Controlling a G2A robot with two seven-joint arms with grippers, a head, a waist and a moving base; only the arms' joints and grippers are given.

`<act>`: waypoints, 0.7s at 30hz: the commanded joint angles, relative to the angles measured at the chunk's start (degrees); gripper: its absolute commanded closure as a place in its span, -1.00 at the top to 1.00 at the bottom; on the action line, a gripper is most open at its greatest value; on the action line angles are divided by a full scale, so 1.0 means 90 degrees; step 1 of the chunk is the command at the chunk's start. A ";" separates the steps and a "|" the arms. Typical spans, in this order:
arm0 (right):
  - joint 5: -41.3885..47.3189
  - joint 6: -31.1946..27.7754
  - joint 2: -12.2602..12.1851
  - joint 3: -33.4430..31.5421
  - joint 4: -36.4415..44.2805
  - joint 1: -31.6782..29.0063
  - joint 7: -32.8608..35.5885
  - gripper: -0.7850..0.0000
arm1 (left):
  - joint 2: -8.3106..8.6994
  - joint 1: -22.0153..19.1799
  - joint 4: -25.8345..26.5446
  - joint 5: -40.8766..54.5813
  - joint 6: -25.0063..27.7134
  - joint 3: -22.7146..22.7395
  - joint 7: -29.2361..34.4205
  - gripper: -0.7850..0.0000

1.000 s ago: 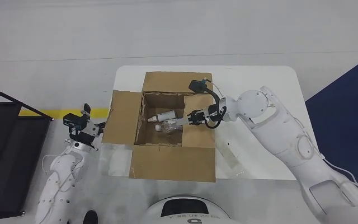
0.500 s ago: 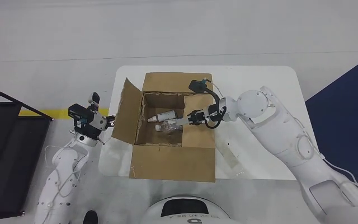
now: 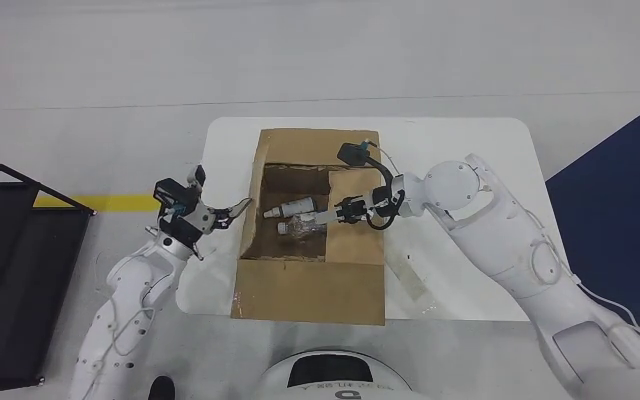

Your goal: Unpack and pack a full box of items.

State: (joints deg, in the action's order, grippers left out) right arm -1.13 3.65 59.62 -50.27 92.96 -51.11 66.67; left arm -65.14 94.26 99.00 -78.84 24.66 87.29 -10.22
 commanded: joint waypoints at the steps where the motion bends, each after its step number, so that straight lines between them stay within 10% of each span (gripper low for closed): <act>1: 0.0000 0.0000 0.0000 0.0000 0.0000 0.0000 0.0000 1.00 | -0.0002 -0.0076 -0.0004 0.0039 0.0061 -0.0076 0.0279 1.00; 21: 0.0000 0.0000 0.0000 0.0000 0.0000 0.0000 0.0000 1.00 | 0.0008 -0.0486 0.0170 -0.0360 0.0091 -0.0558 0.1863 1.00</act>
State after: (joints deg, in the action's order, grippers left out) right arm -1.13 3.65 59.62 -50.27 92.96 -51.11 66.67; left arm -65.05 90.12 100.58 -81.85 25.56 82.60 6.03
